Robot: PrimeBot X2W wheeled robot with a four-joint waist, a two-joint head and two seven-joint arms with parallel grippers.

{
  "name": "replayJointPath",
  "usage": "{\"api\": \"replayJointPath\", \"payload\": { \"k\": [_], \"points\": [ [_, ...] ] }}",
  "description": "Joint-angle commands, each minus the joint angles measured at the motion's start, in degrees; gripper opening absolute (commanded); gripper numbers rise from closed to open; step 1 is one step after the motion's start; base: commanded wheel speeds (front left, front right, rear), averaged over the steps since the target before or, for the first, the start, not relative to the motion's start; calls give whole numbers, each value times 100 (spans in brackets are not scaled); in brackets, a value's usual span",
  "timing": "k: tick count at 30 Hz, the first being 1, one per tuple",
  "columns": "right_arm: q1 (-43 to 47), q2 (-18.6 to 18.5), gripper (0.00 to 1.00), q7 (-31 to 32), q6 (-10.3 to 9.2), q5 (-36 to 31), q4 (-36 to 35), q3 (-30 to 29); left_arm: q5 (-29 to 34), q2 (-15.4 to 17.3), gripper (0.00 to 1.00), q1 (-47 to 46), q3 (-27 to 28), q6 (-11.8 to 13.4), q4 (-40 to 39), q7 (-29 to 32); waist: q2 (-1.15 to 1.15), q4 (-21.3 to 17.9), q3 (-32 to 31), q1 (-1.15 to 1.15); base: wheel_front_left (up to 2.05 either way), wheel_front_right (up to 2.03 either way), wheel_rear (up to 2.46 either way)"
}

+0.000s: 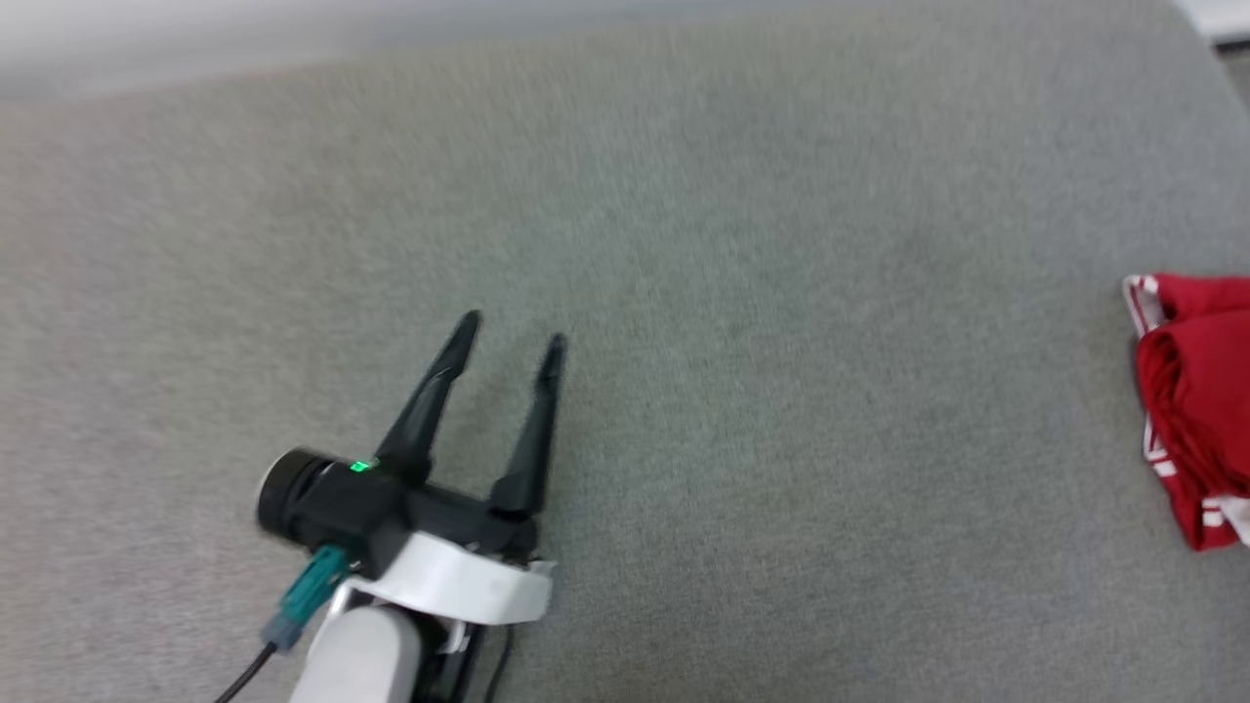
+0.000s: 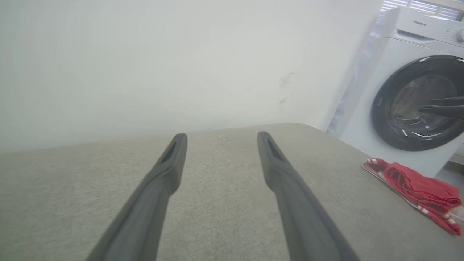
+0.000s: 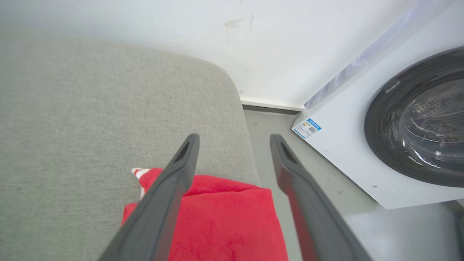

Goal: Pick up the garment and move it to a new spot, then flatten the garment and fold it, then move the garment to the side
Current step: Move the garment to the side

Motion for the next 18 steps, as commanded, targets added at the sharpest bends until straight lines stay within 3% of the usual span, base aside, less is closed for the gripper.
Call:
{"api": "replayJointPath", "payload": {
  "k": [1,13,18],
  "points": [
    [169,213,100,-131,-7,158,-170,-52,-39,-15,100,142,113,22,17,-14,0,157,-534,0,0,0,0],
    [1950,2056,100,-1362,-7,683,-2276,-560,-196,-136,100,779,946,83,413,-14,0,624,-1429,0,0,0,0],
    [2748,2480,100,-1742,-5,650,-2628,-464,-203,-175,100,940,977,87,641,-14,0,810,-1651,0,0,0,0]
  ]
}}
